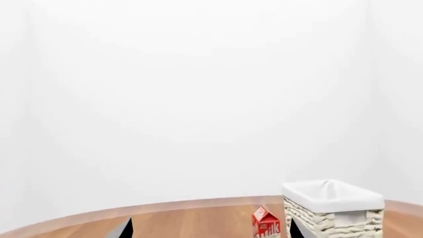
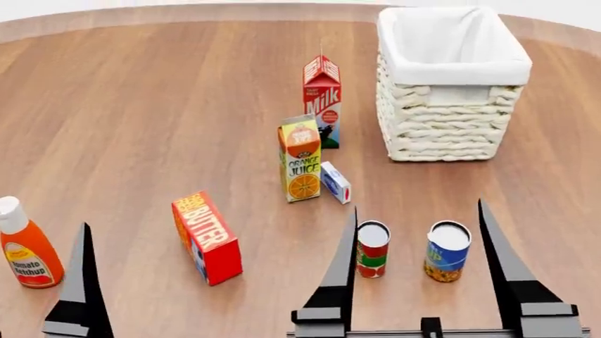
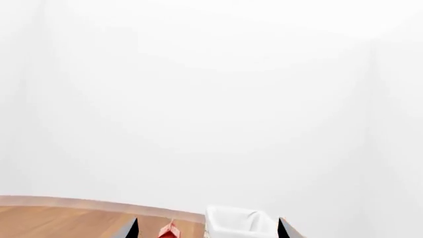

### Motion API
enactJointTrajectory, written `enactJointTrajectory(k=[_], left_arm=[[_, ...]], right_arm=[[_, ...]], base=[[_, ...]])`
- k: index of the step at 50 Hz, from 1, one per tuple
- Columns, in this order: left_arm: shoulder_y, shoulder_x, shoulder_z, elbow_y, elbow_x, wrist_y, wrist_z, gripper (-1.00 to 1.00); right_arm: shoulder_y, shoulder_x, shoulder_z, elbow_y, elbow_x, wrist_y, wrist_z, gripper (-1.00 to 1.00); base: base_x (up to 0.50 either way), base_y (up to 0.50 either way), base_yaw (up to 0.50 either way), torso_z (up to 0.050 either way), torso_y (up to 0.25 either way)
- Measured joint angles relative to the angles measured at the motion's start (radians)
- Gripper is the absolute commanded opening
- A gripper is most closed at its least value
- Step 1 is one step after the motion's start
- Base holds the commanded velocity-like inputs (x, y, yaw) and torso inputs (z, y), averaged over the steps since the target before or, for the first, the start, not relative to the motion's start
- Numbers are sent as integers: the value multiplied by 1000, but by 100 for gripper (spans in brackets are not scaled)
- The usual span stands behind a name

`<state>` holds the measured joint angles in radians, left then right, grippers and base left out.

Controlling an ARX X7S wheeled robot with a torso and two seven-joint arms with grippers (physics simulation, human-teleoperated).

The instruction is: Pick up the alphabet soup and the tomato sauce, and put them in the basket.

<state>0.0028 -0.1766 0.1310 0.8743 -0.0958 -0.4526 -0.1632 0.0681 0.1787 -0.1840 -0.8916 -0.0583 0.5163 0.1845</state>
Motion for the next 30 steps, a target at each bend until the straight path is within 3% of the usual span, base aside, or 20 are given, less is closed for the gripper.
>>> enactJointTrajectory(k=[30], left_arm=[[2, -23, 20, 15, -12, 8, -23, 100]], right_arm=[[6, 19, -6, -8, 17, 14, 18, 100]], base=[[500, 0, 0, 0, 1]])
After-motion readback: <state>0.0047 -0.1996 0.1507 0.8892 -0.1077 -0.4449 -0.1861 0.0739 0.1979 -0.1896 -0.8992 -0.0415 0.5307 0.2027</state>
